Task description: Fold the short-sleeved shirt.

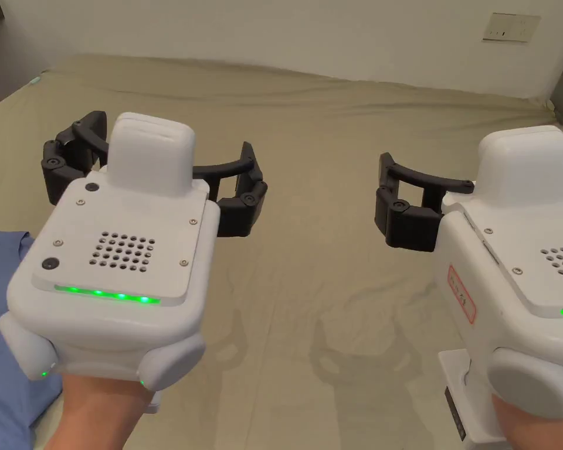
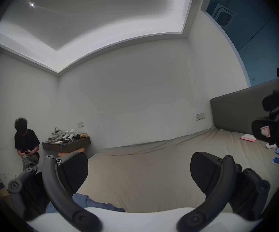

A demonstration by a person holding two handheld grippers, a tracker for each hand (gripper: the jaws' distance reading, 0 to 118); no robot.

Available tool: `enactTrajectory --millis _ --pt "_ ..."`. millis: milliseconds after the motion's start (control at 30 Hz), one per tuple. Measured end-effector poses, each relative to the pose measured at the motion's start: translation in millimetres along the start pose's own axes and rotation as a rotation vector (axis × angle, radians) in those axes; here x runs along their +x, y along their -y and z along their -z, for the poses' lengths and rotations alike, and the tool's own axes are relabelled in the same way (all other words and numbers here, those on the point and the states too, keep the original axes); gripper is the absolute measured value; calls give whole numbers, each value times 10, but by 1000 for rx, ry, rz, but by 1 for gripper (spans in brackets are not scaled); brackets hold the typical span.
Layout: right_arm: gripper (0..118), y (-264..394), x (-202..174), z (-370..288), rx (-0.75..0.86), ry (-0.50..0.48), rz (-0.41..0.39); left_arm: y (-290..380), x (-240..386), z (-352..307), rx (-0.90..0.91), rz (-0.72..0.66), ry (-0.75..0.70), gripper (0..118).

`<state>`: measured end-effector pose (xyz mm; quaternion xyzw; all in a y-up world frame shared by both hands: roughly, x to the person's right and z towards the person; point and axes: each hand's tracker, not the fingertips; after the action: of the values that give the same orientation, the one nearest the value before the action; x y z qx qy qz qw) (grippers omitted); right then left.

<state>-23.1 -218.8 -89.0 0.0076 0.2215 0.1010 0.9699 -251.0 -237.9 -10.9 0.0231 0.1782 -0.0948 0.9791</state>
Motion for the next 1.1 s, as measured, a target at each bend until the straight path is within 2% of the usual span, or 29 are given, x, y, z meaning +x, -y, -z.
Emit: enactTrajectory --millis 33,67,100,133,167,200,267,433,767,967,1100 --pt "107 -2 0 -3 0 -1 3 -2 -8 0 -5 -13 24 117" --pt "90 -8 8 -17 4 -6 9 -11 -5 0 -12 -23 42 112" --pt "63 -18 5 -23 7 -4 12 -23 -1 0 -22 -25 50 103" --pt "24 -25 -1 -16 5 7 14 -28 5 -1 -28 -33 79 82" --pt "2 -29 -2 -6 0 41 4 -23 5 7 -29 -39 108 36" --pt "2 -21 -9 -13 12 34 16 -24 4 13 -35 -32 111 0" --pt "2 -37 -9 7 -16 -33 29 -4 6 -3 -18 -22 108 0" --pt "1 12 1 -21 -23 -15 -2 -30 40 -18 -22 -25 129 0" --pt "1 45 93 -18 -30 -17 34 -20 39 -48 -32 5 117 0" --pt "1 3 -101 85 -22 -81 21 -17 -229 -105 -52 9 35 0" --pt "1 -36 -342 182 -11 -164 26 15 -477 -217 -70 56 -55 0"
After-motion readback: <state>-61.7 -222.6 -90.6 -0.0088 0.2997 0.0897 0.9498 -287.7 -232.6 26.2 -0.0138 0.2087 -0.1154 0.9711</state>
